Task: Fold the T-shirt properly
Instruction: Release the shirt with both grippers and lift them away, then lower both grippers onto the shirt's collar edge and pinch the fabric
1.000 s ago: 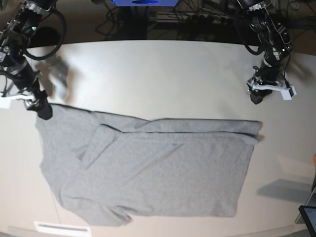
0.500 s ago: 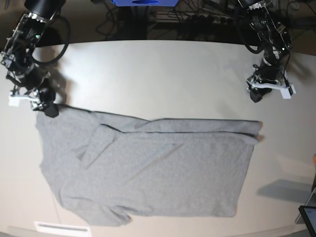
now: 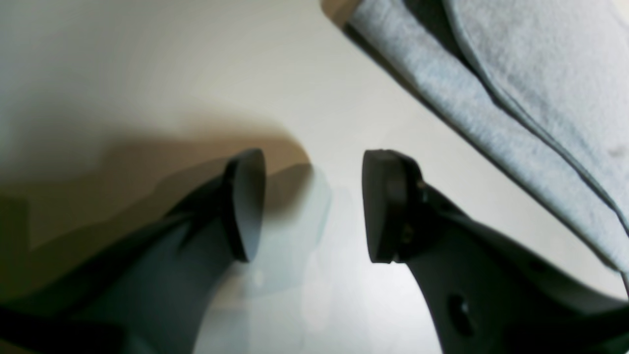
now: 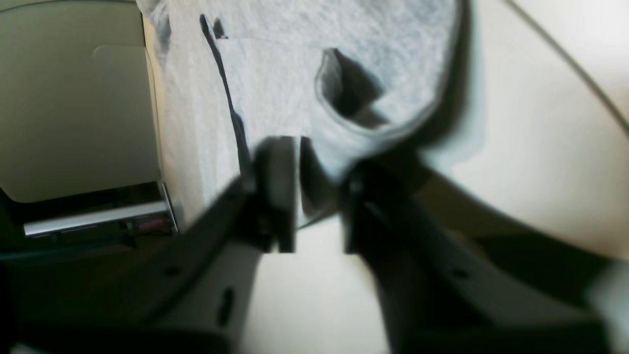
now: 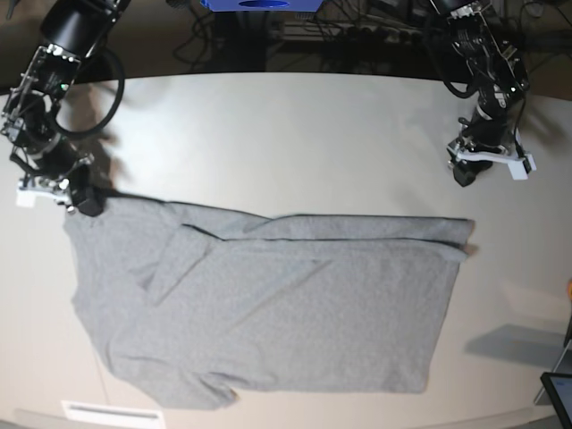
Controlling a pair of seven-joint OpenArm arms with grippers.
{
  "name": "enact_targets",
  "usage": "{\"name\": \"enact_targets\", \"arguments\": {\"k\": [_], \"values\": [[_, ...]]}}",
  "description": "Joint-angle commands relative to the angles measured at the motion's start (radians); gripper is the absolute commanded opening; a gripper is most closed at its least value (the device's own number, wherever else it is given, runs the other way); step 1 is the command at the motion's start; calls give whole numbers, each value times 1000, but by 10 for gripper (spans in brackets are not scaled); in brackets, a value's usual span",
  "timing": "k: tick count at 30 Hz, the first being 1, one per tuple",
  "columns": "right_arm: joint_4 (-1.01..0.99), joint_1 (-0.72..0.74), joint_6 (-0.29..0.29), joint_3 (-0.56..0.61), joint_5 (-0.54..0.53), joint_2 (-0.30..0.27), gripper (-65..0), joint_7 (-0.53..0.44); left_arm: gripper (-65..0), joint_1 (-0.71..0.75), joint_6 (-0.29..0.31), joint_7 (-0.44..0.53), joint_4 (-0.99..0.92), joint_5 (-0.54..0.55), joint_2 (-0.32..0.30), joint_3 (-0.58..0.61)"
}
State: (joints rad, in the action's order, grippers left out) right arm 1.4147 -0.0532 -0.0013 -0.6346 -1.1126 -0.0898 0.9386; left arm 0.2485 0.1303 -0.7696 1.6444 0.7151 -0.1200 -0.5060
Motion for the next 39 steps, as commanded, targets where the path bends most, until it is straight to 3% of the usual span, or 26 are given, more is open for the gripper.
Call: {"name": "enact_targets", "arguments": {"k": [1,5,8,10,18,20,22,24,26,29,31,34,39], "values": [[1,11,10,-3,-21,-12,-599,-3,-343,-8,6,19,14,16,-13,-6],[-44,11,11,-3,-25,-12,-606,-3,-322,-34,6,19,-2,16,-13,-6],[-51,11,16,-1,-25,-12,-611,-2,-215,-61,6,19,-19,16,-14,-6],[-51,11,36,-1,-25,-12,-627,3,-176,-74,6,19,-34,18,-14,-6],[-45,3,45,-1,-21,-12,-634,4,-180,-102,6,19,-57,19,-5,-30],[-45,2,42,-1,-21,-17,-628,4,-228,-93,6,19,-11,19,9,-39],[-48,-3,39,0,-25,-26,-612,6,-358,-77,6,19,27,19,18,-47],[-39,-14,39,2,-28,-26,-553,6,-514,-70,6,19,46,19,19,-47],[-15,-32,37,-3,-28,-24,-448,7,-625,-67,6,19,46,19,19,-49],[28,-56,37,-4,-28,-21,-255,15,-650,-65,6,19,41,19,19,-47],[61,-76,37,-9,-28,-18,-187,10,-650,-65,6,19,43,19,19,-47],[123,-84,42,-60,-27,-8,-244,17,-650,-65,6,19,50,19,21,-46],[263,-86,45,-51,-21,-32,-486,23,-650,-91,7,22,79,8,19,-39]]}}
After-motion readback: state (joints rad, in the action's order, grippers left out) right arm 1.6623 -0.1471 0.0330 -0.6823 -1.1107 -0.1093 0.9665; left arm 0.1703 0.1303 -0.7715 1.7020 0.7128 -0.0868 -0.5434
